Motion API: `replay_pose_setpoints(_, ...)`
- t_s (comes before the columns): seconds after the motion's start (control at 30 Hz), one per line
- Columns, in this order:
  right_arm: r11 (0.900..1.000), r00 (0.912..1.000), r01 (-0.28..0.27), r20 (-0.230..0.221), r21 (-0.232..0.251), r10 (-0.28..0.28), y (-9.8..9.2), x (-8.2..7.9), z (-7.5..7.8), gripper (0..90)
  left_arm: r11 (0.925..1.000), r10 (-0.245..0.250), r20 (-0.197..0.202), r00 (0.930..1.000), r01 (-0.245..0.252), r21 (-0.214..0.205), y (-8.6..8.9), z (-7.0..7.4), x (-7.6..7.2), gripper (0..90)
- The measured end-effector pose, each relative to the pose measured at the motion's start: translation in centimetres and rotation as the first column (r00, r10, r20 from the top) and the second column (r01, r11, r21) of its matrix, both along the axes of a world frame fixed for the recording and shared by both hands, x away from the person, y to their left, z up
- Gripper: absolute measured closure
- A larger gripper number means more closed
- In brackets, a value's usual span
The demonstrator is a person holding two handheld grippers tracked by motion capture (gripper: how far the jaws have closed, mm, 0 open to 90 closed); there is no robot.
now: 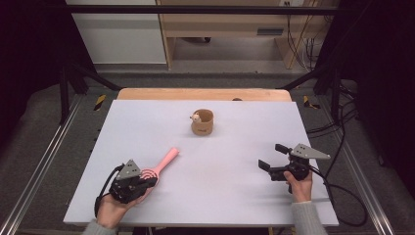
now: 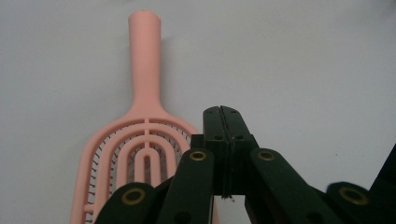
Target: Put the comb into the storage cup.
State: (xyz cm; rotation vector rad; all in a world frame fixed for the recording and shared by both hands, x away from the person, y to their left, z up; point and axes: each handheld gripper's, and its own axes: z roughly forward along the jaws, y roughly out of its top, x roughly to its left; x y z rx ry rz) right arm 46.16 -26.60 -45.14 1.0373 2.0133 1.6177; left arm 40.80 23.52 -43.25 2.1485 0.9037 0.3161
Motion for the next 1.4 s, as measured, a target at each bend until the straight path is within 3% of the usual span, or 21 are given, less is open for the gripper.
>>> replay_pose_setpoints(0.4, 1.0000, 1.0000, 0.001, 0.000, -0.001, -0.001, 0.0, 0.0, 0.0, 0.4, 0.9982, -0.017, -0.042, 0.9990, 0.019, 0.056, -0.5, -0.8, -0.2, 89.5)
replay_pose_setpoints(0.6, 1.0000, 1.0000, 0.001, 0.000, -0.003, -0.001, 0.0, 0.0, 0.0, 0.4, 0.9961, -0.023, -0.042, 0.9988, 0.027, 0.084, -0.6, -0.9, -0.2, 89.5)
replay_pose_setpoints(1.4, 1.0000, 1.0000, 0.002, -0.002, -0.004, -0.002, 0.0, 0.0, 0.0, 0.4, 0.9932, 0.033, -0.053, 0.9980, -0.027, 0.113, 0.6, -0.8, 0.1, 89.5)
